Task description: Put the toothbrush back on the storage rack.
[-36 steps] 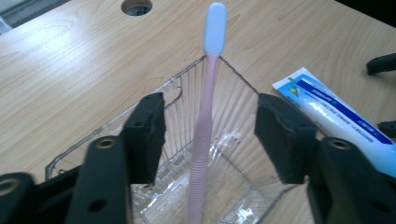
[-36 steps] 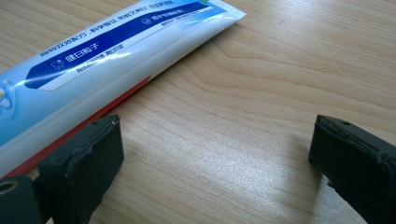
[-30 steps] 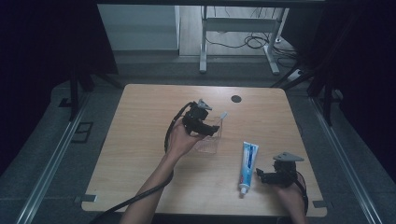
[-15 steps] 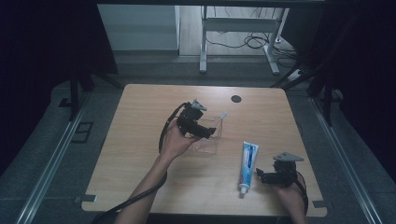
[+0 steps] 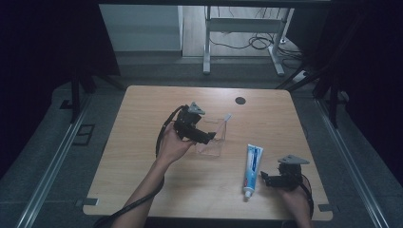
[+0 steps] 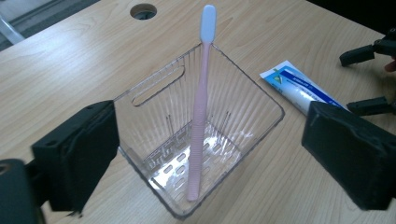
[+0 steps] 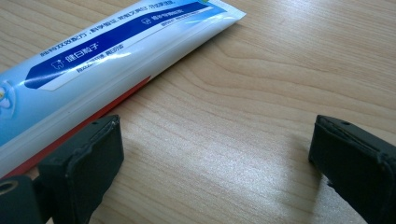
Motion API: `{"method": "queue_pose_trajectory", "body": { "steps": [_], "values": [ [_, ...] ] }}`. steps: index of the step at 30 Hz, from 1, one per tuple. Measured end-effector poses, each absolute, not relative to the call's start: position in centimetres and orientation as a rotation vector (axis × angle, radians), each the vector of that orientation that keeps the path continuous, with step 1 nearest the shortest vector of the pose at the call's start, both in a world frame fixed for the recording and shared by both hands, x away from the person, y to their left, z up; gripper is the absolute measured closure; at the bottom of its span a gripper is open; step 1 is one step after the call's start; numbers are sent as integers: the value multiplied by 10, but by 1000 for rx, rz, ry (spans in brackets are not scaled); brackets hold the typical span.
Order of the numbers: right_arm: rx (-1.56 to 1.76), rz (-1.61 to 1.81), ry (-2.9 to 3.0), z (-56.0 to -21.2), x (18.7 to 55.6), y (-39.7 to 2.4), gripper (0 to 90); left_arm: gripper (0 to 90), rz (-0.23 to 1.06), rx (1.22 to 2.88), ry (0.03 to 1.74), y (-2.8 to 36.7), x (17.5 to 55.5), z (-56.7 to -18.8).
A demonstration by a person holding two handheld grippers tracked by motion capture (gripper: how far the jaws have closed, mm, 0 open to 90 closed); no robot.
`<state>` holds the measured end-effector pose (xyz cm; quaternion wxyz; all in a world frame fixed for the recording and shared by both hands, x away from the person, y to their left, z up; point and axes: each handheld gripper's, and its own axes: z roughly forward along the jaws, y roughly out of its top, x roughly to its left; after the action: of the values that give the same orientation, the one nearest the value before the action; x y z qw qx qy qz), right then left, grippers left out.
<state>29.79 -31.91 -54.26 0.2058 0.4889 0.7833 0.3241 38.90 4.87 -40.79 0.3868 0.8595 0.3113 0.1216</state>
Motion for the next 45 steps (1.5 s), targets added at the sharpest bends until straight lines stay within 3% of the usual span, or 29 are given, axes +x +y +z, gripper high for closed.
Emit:
{"method": "queue_pose_trajectory", "body": {
  "steps": [17,45],
  "values": [
    [1362,903,2183,-543,298,-319,28,0,370,2159,790,76,374,-411],
    [1365,903,2183,-543,298,-319,29,0,344,2111,878,126,353,-441]
  ]
}}
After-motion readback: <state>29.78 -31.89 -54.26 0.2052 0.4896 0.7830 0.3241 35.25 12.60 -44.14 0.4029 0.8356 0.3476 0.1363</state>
